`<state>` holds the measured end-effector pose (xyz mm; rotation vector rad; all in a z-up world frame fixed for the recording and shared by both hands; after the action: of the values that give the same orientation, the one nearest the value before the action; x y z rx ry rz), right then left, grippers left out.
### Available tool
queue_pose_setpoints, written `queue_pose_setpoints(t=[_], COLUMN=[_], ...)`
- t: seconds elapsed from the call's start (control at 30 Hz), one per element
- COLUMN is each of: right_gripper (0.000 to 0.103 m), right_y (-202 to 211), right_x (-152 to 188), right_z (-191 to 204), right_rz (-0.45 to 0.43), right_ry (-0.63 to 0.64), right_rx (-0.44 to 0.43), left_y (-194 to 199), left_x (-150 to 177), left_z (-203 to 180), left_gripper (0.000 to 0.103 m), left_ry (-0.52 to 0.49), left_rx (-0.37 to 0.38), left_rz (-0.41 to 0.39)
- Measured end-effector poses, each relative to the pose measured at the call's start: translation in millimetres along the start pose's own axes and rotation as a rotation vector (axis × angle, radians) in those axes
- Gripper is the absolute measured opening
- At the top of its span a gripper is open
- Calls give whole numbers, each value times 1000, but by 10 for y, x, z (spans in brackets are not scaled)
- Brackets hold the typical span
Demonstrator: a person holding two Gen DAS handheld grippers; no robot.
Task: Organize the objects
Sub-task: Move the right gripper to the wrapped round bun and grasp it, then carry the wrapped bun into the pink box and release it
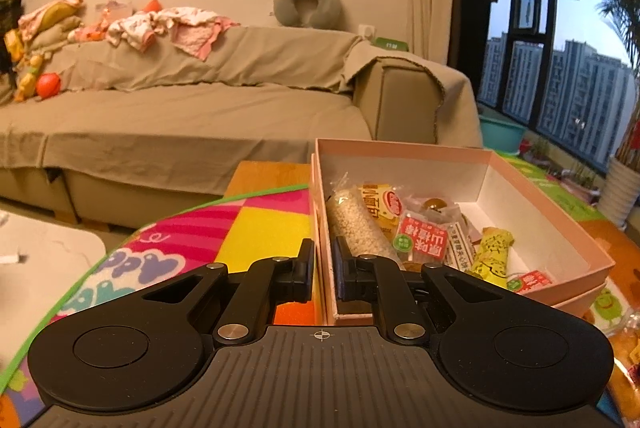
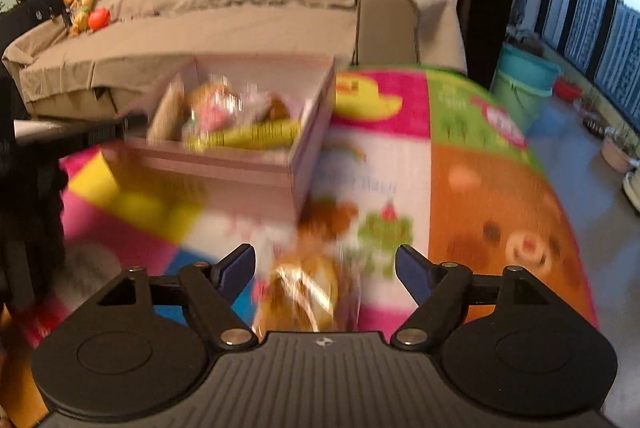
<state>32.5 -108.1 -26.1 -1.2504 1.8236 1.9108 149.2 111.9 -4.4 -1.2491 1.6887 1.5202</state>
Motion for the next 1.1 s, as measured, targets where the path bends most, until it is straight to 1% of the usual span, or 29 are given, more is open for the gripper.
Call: queue_pose_setpoints(t=[0.1,0.17,0.3,0.37,0.4,0.47,0.5,0.67,0.8,0.9,0.97,1.03,1.1], right_gripper=[83,83,82,79,73,67,62,59,59,58,58,58,58], right_y=[-93,-146,-220,-250,-230,-198,-183,-93,-65,-38,11,94,212], right_x=[159,205,262,297,312,337,347,389,410,393,323,178,-18], right_z=[50,76,97,86,88,99,100,132,137,132,103,70,66], right_rz=[20,23,21,21,2,-11,-15,-26,-18,-3,1,-14,-51], right_ry=[3,14,4,-3,8,34,42,76,79,78,57,41,52], right_rx=[-40,-72,-109,-115,-106,-100,-101,-116,-115,-115,-137,-155,-154], left_y=[-21,-39,-66,-70,-70,-63,-62,-52,-38,-27,-14,-4,12], left_x=[-9,-14,-14,-15,-16,-18,-17,-17,-6,3,16,10,14], left_z=[-16,-17,-49,-52,-53,-59,-59,-59,-62,-46,-35,-39,-34], left_gripper=[12,12,12,12,12,12,12,12,12,12,12,12,12], left_ry=[5,5,-23,-26,-26,-32,-34,-39,-30,-4,14,4,9], left_rx=[-11,-20,-47,-55,-58,-65,-69,-74,-71,-65,-62,-58,-50], left_rz=[17,25,34,42,45,50,51,52,34,13,-11,-15,-17])
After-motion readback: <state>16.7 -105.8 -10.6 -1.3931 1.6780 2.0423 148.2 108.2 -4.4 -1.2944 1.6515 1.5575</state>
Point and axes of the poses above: each gripper's, at about its wrist camera, not at the fingertips, and y roughly against the way its jaws point, z to its left, x to its underside, the point moved 6 cm from there along -y, roughly the way its jaws point, and after that the axes turned 10 degrees about y, right-handed, at the moved point
